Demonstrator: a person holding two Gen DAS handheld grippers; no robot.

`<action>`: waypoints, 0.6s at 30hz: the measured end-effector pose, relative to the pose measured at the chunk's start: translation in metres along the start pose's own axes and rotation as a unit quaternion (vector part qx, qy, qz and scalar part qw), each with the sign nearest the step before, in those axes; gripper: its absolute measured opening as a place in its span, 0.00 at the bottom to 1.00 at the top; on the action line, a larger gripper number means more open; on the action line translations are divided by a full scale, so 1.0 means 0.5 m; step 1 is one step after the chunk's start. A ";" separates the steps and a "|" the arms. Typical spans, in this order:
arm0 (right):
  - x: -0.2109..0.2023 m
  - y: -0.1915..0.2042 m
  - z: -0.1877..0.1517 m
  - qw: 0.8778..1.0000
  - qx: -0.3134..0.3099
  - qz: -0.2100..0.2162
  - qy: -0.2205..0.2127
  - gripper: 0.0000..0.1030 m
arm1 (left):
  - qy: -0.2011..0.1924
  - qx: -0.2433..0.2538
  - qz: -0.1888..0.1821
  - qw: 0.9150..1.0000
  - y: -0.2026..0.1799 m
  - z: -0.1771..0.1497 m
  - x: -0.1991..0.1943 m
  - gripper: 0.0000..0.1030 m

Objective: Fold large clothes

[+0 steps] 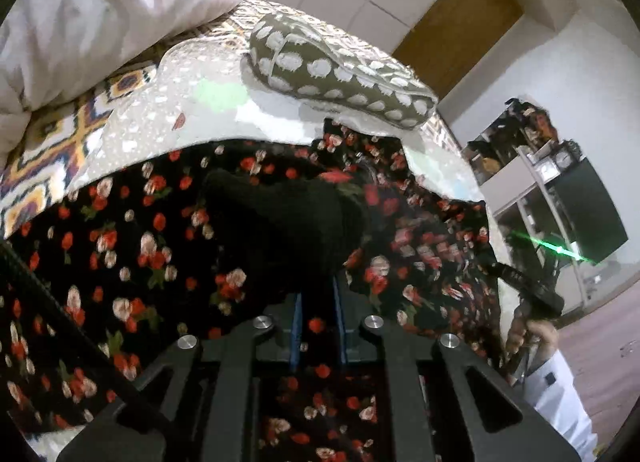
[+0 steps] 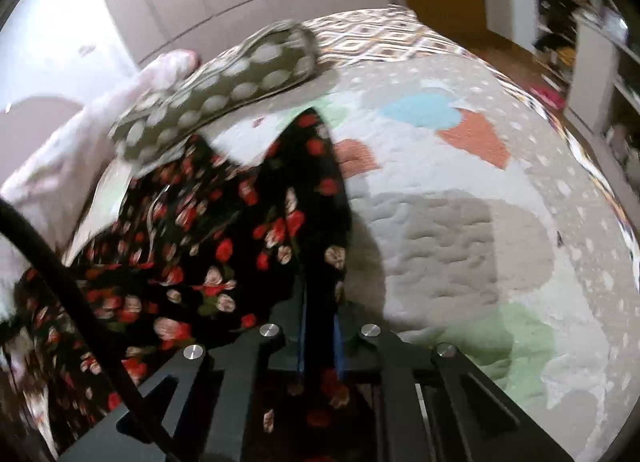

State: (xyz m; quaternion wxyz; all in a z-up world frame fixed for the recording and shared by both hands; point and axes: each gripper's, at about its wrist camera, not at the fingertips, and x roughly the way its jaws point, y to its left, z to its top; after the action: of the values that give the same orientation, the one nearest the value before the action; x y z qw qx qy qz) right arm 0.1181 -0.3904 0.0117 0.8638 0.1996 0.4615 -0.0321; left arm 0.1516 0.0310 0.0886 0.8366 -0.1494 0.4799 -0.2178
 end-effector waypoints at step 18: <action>-0.091 0.022 -0.001 0.984 -0.039 -0.148 -0.088 0.55 | -0.070 -0.095 0.059 0.991 0.093 -0.048 -0.116 0.63</action>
State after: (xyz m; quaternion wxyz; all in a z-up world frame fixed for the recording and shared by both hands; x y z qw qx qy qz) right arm 0.0943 -0.3858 0.0517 0.8939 0.0915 0.4089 -0.1592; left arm 0.1153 0.0995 0.0980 0.8616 -0.2144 0.4467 -0.1106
